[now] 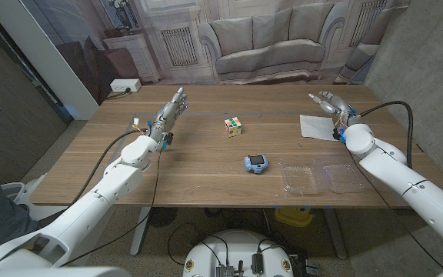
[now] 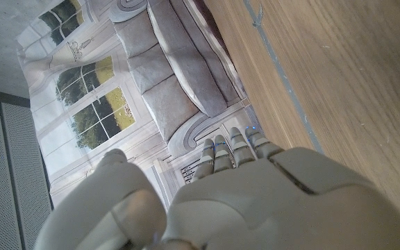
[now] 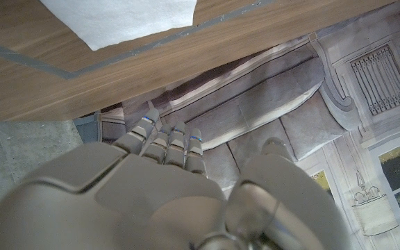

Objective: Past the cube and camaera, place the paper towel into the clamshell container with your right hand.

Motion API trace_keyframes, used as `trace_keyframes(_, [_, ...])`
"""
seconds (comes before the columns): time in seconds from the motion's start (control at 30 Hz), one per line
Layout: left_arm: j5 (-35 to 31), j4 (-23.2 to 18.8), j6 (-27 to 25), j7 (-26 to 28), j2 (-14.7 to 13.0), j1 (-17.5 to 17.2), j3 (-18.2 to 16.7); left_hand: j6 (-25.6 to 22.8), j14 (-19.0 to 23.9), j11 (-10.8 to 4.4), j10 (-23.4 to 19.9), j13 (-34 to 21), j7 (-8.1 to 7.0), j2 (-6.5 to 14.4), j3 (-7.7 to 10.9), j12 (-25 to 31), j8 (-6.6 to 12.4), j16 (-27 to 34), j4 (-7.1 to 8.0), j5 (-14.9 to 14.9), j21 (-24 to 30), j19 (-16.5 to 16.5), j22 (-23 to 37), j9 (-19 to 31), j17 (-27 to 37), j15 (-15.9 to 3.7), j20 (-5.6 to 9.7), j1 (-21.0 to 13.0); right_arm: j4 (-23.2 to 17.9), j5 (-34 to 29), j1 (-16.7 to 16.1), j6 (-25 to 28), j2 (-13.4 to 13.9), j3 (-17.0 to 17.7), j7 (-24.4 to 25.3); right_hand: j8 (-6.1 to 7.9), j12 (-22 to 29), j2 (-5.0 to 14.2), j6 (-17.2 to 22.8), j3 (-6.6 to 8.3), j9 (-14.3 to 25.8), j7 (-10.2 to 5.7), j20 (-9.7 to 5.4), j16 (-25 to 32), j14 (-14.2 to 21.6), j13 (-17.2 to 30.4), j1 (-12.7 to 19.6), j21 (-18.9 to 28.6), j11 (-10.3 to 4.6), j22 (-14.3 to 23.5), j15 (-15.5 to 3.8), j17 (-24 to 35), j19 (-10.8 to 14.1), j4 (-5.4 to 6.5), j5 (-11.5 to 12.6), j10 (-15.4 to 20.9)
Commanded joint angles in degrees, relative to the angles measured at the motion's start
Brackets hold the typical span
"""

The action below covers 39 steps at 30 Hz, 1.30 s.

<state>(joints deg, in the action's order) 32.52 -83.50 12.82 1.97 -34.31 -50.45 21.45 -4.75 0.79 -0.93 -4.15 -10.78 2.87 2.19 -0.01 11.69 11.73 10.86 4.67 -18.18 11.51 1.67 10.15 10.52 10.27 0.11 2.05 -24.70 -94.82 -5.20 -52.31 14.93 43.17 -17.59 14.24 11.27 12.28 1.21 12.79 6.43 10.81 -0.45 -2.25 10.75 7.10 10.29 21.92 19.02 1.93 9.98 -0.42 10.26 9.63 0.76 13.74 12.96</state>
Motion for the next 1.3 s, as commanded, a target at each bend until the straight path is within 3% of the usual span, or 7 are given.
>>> trace_keyframes(0.03, [0.4, 0.6, 0.5, -0.4, 0.1, -0.2, 0.0, -0.6, 0.1, -0.03, -0.2, -0.2, -0.05, 0.0, -0.16, 0.3, 0.11, 0.0, 0.0, 0.0, -0.1, 0.3, 0.1, 0.3, 0.2, -0.02, 1.64, -0.2, -2.0, -3.5, 0.7, 4.6, 1.1, -2.1, 0.6, 0.05, -0.1, -0.19, 0.1, 0.15, 0.1, -0.25, -1.58, -0.1, 0.0, 0.3, 0.6, -0.4, 0.01, 0.2, -0.25, 0.1, 0.1, -0.56, 0.2, -0.1])
trace_keyframes(0.93, [0.9, 0.7, 0.5, -1.1, -0.5, -0.5, -0.4, -0.7, 0.1, -0.23, -0.2, -0.2, -0.23, 0.2, -0.37, 0.2, 0.02, -0.1, 0.0, 0.2, -0.1, 0.5, 0.1, 0.3, 0.2, -0.11, 1.35, -0.4, -3.9, -12.0, 3.9, 15.0, 1.9, -8.1, -1.2, 0.0, -0.1, 0.09, 0.0, 0.61, 0.1, -0.37, -1.71, -0.1, 0.1, 0.3, 2.3, -1.2, -0.22, 0.2, -0.51, 0.0, 0.5, -1.68, 0.3, -0.2])
trace_keyframes(1.3, [1.1, 0.7, 0.9, -1.1, -0.5, -0.5, -0.7, -0.7, 0.1, -0.23, -0.2, -0.2, -0.17, 0.3, -0.44, 0.2, 0.0, -0.1, 0.0, 0.2, -0.1, 0.5, 0.1, 0.3, 0.2, -0.16, 1.16, -0.4, -4.2, -14.6, 4.9, 16.6, 2.0, -9.6, -2.2, -0.01, -0.2, 0.17, 0.0, 0.74, 0.1, -0.41, -1.68, -0.2, 0.0, 0.3, 2.8, -1.5, -0.39, 0.2, -0.55, 0.1, 0.6, -2.04, 0.3, -0.4])
